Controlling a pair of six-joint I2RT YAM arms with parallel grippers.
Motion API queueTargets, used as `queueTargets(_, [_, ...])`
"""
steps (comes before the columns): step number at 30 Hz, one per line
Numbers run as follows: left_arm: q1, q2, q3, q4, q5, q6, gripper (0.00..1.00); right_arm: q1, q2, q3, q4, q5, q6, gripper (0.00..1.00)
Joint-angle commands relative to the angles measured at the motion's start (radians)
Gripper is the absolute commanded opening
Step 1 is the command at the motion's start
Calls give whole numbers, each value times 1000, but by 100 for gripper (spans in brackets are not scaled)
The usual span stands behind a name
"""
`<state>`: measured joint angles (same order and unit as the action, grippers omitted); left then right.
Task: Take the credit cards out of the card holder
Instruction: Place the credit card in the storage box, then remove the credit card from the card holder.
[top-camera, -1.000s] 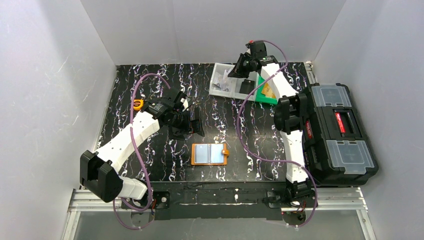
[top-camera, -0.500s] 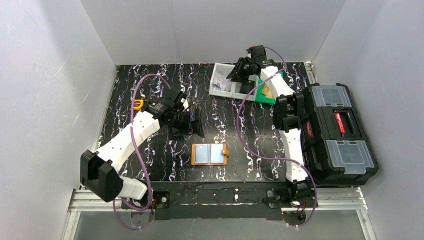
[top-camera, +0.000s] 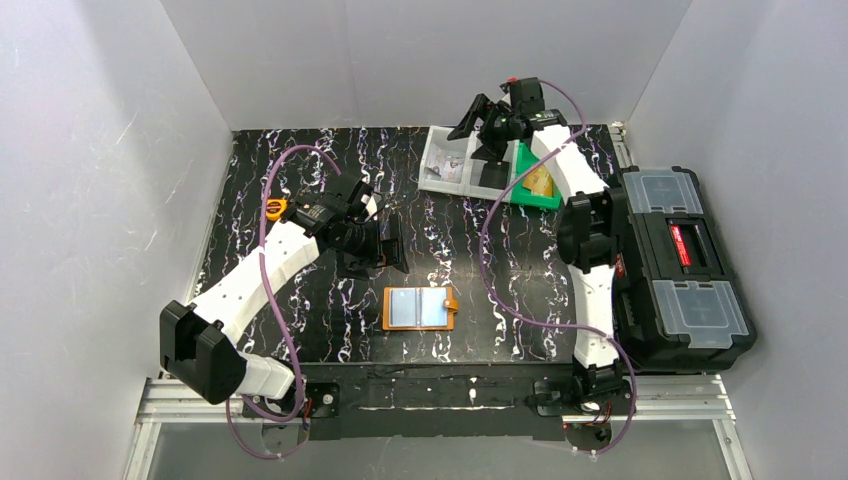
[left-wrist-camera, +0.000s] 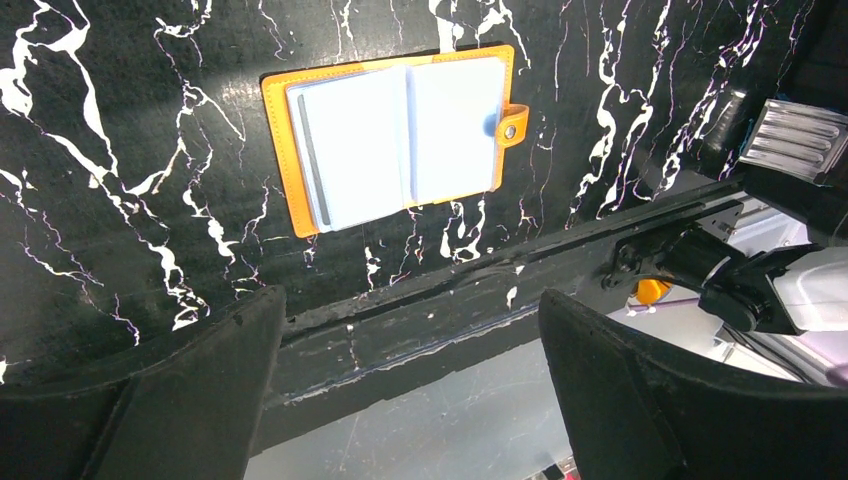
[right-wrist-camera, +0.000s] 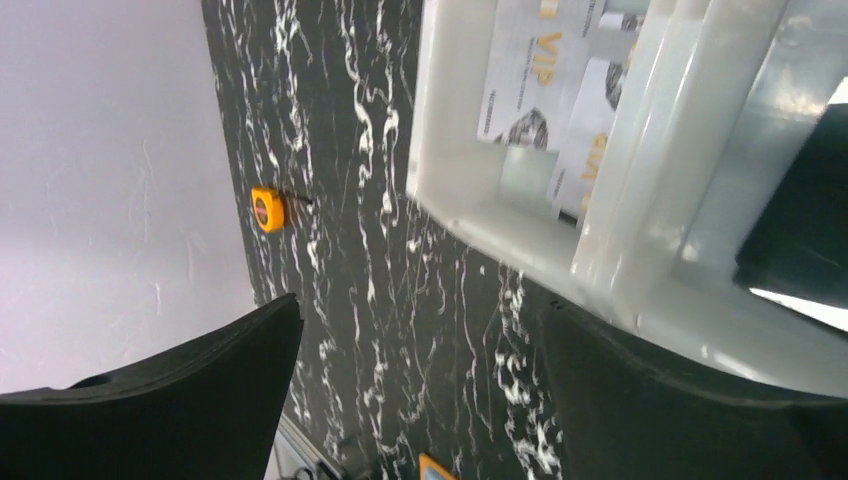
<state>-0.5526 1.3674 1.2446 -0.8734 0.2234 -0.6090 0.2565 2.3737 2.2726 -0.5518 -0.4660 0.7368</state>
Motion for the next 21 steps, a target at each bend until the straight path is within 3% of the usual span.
queueTargets(1, [0,0,34,-22,-12,14,98,13,-216,-119,5,14,-5,98])
queueTargets(10, [1,9,0,3,-35,-1,98,101,-598,-621,19,109,-1,98])
queueTargets(17, [5,1,-34,7,-82,-21,98,291,-824,-981,45,201,75,98])
queueTargets(21, [15,-16,-63,5,-133,-43,98,408,-904,-1109,72,265,138,98])
